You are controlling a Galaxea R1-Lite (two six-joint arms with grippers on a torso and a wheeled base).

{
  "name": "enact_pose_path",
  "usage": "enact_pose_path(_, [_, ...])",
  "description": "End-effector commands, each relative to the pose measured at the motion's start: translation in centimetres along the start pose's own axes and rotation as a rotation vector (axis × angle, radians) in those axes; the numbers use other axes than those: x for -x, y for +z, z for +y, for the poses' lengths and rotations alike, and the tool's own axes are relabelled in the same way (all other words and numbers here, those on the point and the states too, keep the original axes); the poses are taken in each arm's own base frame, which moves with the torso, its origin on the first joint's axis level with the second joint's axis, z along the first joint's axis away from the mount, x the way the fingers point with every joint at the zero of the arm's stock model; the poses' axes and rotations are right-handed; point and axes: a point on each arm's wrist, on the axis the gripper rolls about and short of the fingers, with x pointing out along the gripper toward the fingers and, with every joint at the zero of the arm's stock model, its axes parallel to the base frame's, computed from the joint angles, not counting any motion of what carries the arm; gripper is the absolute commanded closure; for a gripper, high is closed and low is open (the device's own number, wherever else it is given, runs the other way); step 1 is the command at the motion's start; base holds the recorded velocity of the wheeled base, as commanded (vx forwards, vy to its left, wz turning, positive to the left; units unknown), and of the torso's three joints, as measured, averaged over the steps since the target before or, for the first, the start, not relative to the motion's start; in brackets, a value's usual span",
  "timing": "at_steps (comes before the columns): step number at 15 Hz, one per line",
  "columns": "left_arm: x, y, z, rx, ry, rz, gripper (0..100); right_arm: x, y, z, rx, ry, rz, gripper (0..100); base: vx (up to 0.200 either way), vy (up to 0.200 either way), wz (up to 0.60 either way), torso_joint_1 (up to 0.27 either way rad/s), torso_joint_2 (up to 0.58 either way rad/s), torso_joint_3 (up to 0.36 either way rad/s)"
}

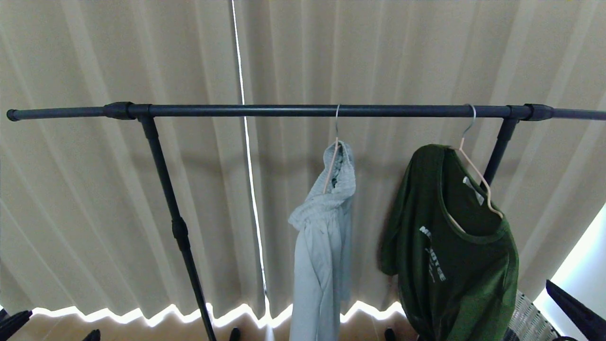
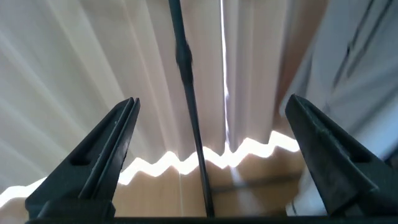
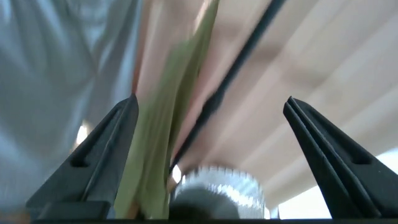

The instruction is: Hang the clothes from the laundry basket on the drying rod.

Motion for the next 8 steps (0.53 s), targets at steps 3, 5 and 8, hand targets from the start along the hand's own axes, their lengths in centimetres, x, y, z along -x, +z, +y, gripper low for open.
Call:
enact_pose_path(3, [4.3,-4.0,-0.8,0.012,0.037,-0.045,0,5.1,-4.5,1.2,-0.03,-0.115,0.121,0,0.0,0.0,0.0,0.0,0.0,0.0])
enact_pose_path(5, [4.6,-4.1,-0.8,0.058,0.037,-0.064,0,6.6,-6.1,2.0,-0.043,-0.159,0.146,0,0.0,0.0,0.0,0.0,0.0,0.0])
enact_pose_path(8, [4.8,-4.2,-0.8,0.158,0.075,-0.09,0,8.1,-7.6,2.9,-0.084,-0.195,0.102,0,0.0,0.0,0.0,0.0,0.0,0.0])
